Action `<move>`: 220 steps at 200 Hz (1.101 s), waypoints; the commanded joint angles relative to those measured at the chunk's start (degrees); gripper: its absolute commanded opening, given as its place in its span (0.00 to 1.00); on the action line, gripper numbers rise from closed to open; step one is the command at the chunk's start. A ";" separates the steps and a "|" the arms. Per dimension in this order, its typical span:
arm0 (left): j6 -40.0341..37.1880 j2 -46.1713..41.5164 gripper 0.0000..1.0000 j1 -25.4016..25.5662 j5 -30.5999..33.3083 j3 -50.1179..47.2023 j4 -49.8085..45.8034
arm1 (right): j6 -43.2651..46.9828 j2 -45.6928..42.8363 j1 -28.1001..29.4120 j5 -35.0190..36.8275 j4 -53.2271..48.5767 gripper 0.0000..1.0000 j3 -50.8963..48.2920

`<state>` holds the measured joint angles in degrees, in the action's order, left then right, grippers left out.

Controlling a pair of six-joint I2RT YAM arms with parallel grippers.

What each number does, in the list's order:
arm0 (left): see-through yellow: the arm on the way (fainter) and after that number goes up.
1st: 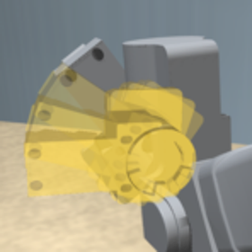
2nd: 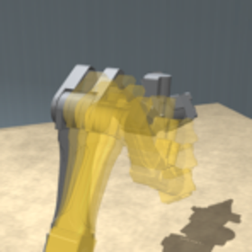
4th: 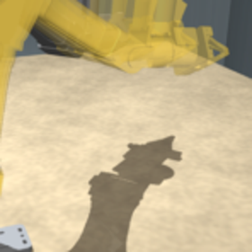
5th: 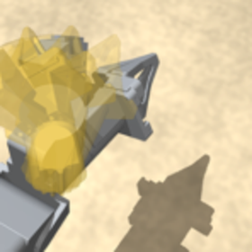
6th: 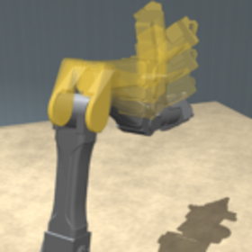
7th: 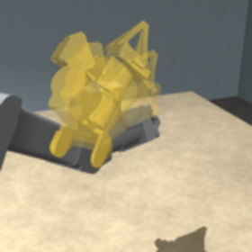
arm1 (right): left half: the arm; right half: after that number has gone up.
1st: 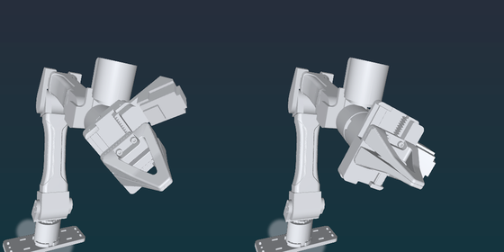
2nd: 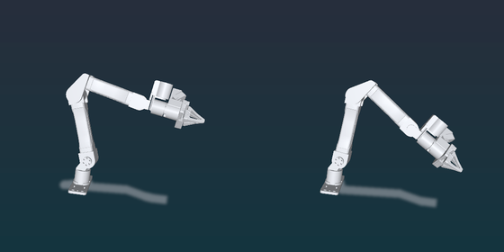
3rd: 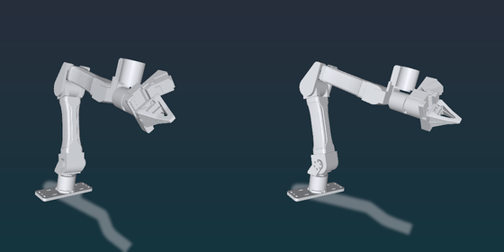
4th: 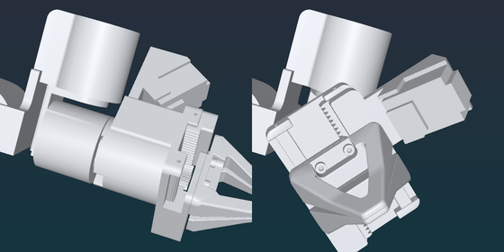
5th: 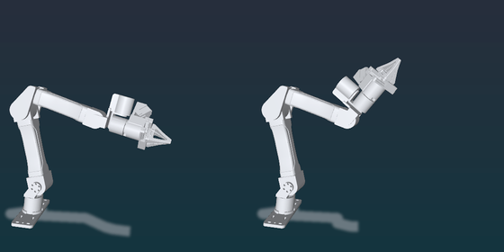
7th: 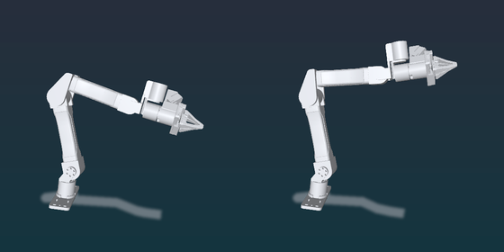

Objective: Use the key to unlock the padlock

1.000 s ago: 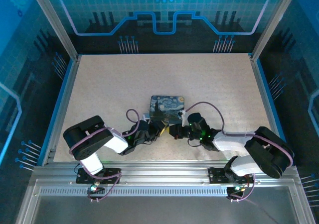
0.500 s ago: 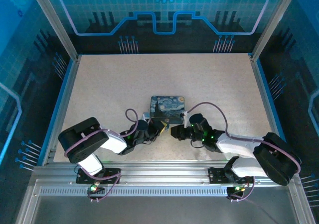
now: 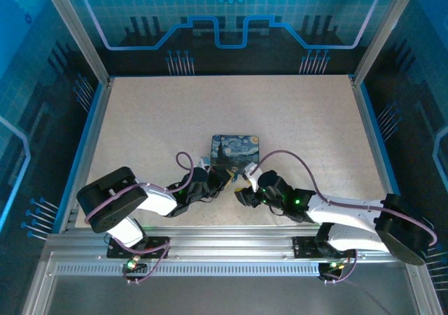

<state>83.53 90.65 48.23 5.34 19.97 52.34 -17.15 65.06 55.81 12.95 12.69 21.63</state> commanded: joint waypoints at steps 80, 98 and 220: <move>-16.38 -9.08 0.00 -0.02 -1.10 0.82 -17.75 | -6.42 -3.79 -13.58 -12.15 -0.41 0.61 -0.62; -20.02 -11.42 0.00 -0.06 -0.54 2.26 -23.52 | -8.17 -3.18 -15.01 -14.16 -0.25 0.63 -0.36; -30.35 -14.32 0.00 -0.06 3.46 5.20 -37.22 | -14.16 9.28 -18.37 -20.95 1.96 0.68 4.02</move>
<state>55.00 75.90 48.23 6.96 23.97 17.74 -29.58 72.12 38.37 -6.17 13.04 23.94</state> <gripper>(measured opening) 0.070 0.683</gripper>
